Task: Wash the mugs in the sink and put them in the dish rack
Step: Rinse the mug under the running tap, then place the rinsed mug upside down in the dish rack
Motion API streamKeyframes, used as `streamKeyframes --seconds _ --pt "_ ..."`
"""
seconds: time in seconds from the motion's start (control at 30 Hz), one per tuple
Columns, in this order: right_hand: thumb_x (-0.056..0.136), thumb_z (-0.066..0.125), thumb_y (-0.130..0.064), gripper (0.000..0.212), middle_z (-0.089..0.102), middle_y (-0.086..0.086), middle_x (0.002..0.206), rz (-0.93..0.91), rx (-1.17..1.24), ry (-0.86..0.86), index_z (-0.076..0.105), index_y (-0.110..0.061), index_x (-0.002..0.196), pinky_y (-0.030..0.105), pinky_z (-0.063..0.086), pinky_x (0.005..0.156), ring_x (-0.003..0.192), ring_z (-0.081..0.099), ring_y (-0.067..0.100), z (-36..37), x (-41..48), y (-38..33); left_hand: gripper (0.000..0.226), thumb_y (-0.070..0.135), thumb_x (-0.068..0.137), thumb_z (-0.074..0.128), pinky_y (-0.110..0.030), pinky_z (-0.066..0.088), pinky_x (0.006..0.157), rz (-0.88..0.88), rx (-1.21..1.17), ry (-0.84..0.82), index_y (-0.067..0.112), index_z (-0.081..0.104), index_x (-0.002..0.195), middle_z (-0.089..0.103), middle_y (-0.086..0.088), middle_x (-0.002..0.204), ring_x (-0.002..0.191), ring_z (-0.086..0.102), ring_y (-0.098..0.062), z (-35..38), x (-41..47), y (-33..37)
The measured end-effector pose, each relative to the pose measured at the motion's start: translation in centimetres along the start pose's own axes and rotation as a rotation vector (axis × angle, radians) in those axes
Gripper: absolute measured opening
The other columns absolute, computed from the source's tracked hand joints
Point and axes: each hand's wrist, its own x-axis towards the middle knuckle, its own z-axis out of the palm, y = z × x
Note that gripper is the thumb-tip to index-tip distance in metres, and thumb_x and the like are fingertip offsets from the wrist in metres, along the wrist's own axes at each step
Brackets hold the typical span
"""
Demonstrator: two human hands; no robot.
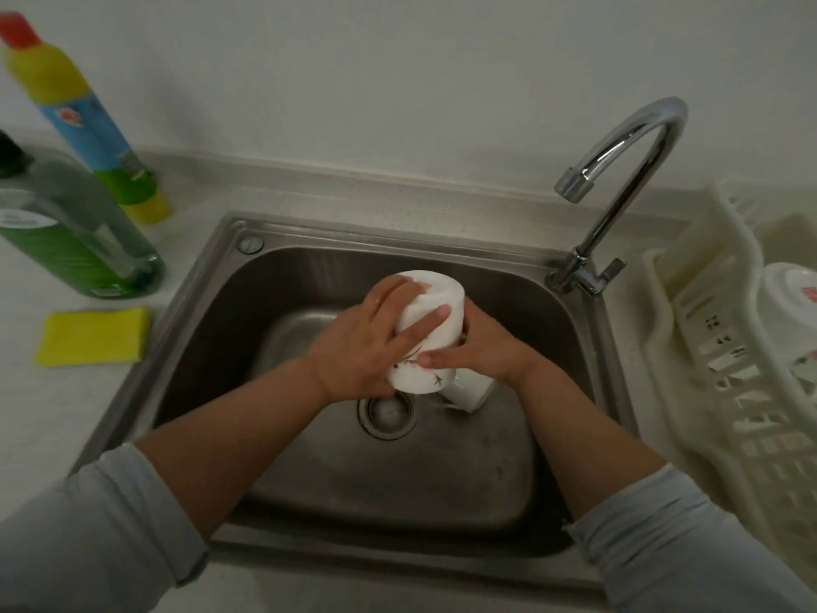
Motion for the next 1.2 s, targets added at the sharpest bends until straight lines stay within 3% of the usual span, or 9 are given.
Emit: streamKeyframes --seconds 0.1,0.23,0.3,0.47,0.57,0.7,0.87,1.03,1.2 --pt "0.065 0.083 -0.01 0.08 0.059 -0.011 0.118 -0.099 0.056 0.066 0.042 -0.028 0.131 0.017 0.053 0.075 0.107 0.058 0.006 1.2 -0.1 -0.4 0.095 0.052 0.072 0.067 -0.048 0.054 0.08 0.034 0.022 0.002 0.017 0.014 0.143 0.03 -0.021 0.132 0.124 0.032 -0.042 -1.1 -0.2 -0.7" --pt "0.06 0.086 -0.017 0.084 0.061 -0.006 0.121 -0.092 0.04 0.087 0.044 -0.027 0.132 0.028 0.055 0.084 0.112 0.058 0.013 2.4 -0.3 -0.6 0.107 0.048 0.063 0.077 -0.048 0.055 0.075 0.054 0.021 -0.039 0.015 0.015 0.144 0.029 -0.021 0.132 0.123 0.032 -0.042 -1.9 -0.7 -1.0" --pt "0.059 0.087 -0.019 0.085 0.061 -0.006 0.121 -0.098 0.025 0.119 0.044 -0.028 0.132 0.029 0.055 0.085 0.112 0.058 0.012 2.8 -0.4 -0.7 0.103 0.047 0.062 0.077 -0.047 0.056 0.075 0.064 0.019 -0.031 0.013 0.022 0.143 0.03 -0.02 0.131 0.122 0.032 -0.041 -2.1 -0.8 -1.3" --pt "0.062 0.085 -0.017 0.081 0.061 -0.008 0.119 -0.078 0.017 0.152 0.044 -0.028 0.131 0.026 0.055 0.083 0.11 0.058 0.01 3.6 -0.7 -1.4 0.085 0.048 0.07 0.056 -0.045 0.055 0.077 0.107 0.007 -0.048 0.011 0.026 0.14 0.03 -0.021 0.13 0.122 0.032 -0.041 -2.7 -1.0 -1.9" --pt "0.057 0.087 -0.026 0.087 0.06 -0.008 0.12 -0.039 -0.023 0.139 0.043 -0.029 0.131 0.032 0.054 0.089 0.112 0.058 0.011 3.8 -1.4 -1.8 0.1 0.047 0.063 0.068 -0.046 0.056 0.075 0.143 -0.009 -0.063 0.013 0.02 0.144 0.029 -0.02 0.132 0.123 0.031 -0.041 -2.8 -1.1 -2.1" --pt "0.063 0.085 -0.016 0.084 0.051 -0.01 0.12 -0.059 -0.053 0.277 0.035 -0.031 0.129 0.031 0.052 0.09 0.111 0.055 0.013 2.7 -3.3 -3.4 0.122 0.046 0.051 0.082 -0.046 0.057 0.071 0.22 -0.063 -0.104 0.014 0.01 0.144 0.029 -0.019 0.133 0.124 0.031 -0.039 -3.8 0.1 -1.7" --pt "0.047 0.086 -0.047 0.084 0.061 -0.01 0.115 -0.061 -0.34 0.327 0.053 -0.028 0.122 0.034 0.051 0.091 0.106 0.06 0.01 0.6 -5.7 -6.7 0.126 0.051 0.047 0.082 -0.043 0.057 0.068 0.306 -0.095 -0.092 0.015 0.007 0.143 0.029 -0.017 0.132 0.122 0.033 -0.038 -5.4 2.6 -0.7" --pt "0.064 0.084 -0.032 0.06 0.057 -0.018 0.101 0.011 -0.517 0.308 0.051 -0.028 0.113 0.013 0.044 0.075 0.091 0.056 0.0 -1.3 -8.0 -9.1 0.126 0.049 0.043 0.081 -0.044 0.056 0.066 0.393 -0.09 -0.066 0.018 0.008 0.141 0.029 -0.017 0.131 0.118 0.034 -0.038 -6.7 5.3 0.8" --pt "0.075 0.075 -0.03 0.056 0.059 0.002 0.116 -0.005 -0.659 0.366 0.051 -0.016 0.123 0.034 0.051 0.083 0.103 0.058 0.018 -3.5 -10.4 -10.9 0.132 0.049 0.039 0.084 -0.05 0.055 0.066 0.397 -0.079 -0.053 0.029 0.004 0.143 0.025 -0.015 0.134 0.121 0.032 -0.04 -7.9 8.6 3.0"
